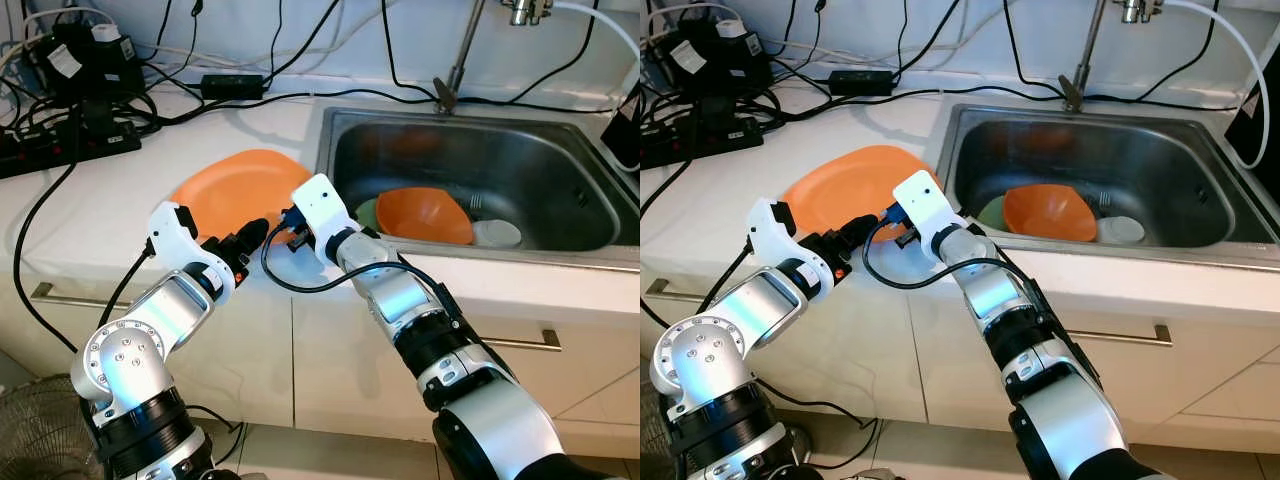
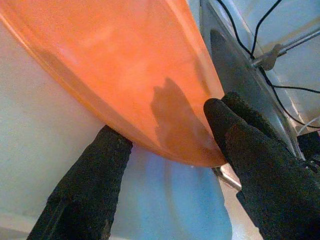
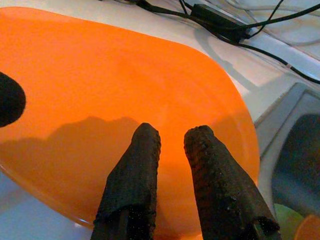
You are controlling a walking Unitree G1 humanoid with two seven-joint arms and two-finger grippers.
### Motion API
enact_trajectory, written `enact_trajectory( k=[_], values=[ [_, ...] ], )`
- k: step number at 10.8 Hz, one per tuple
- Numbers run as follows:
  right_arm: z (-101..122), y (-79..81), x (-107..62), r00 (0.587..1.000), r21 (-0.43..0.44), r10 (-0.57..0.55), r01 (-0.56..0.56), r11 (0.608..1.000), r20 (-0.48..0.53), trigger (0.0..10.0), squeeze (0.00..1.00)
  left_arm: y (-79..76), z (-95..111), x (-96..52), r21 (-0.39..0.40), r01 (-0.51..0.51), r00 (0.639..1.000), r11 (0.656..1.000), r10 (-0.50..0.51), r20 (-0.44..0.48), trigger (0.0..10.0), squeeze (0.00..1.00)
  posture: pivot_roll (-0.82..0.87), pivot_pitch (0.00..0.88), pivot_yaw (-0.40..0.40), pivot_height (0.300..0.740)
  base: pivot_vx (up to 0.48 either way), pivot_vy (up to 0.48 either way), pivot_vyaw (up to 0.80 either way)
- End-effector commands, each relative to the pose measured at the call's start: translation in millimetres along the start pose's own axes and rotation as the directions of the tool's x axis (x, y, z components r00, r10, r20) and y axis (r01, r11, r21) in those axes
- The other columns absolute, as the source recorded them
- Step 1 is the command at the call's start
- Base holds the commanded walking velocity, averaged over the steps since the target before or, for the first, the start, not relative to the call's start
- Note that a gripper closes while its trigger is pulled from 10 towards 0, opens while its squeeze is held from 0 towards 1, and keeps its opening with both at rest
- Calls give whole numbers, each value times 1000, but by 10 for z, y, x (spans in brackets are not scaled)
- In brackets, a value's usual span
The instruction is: Kitchen organization
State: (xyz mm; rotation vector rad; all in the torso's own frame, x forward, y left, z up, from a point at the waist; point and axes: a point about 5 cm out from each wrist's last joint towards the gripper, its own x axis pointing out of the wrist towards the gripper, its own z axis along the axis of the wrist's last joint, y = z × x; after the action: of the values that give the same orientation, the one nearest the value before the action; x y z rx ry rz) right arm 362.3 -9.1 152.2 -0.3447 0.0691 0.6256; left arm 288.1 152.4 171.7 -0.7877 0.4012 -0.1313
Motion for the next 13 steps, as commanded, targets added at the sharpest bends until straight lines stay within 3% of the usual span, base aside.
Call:
enact_trajectory(
  k=[1, 4, 8, 10, 12, 13],
  values=[
    [-84, 0, 1, 999, 15, 8, -7, 1000, -43, 10000, 0, 17, -47, -6, -18, -19, 1000, 1000, 19, -6, 10000, 0, 187, 0, -13, 740, 0, 0, 0],
    [-183, 31, -8, 998, 35, 12, -10, 999, -61, 10000, 0, 36, 17, 19, -44, -29, 998, 999, 31, 47, 10000, 0, 184, 0, -9, 740, 0, 0, 0],
    [-332, 61, -62, 996, 73, 5, 2, 997, -90, 10000, 0, 214, 212, 73, -68, -141, 983, 988, 148, 108, 10000, 0, 182, 0, -8, 740, 0, 0, 0],
    [-327, 45, -64, 996, 72, 1, 5, 997, -87, 10000, 0, 151, 282, 166, -20, -101, 990, 995, 103, 99, 10000, 0, 182, 0, -8, 740, 0, 0, 0],
    [-317, 40, -63, 997, 70, -2, 7, 998, -82, 10000, 0, 68, 356, 377, 10, -36, 996, 999, 35, 86, 10000, 0, 170, 0, -2, 740, 0, 0, 0],
    [-311, 36, -63, 997, 71, -5, 10, 997, -79, 10000, 0, 60, 364, 419, 13, -34, 996, 999, 33, 82, 0, 0, 168, 0, -2, 740, 0, 0, 0]
  ],
)
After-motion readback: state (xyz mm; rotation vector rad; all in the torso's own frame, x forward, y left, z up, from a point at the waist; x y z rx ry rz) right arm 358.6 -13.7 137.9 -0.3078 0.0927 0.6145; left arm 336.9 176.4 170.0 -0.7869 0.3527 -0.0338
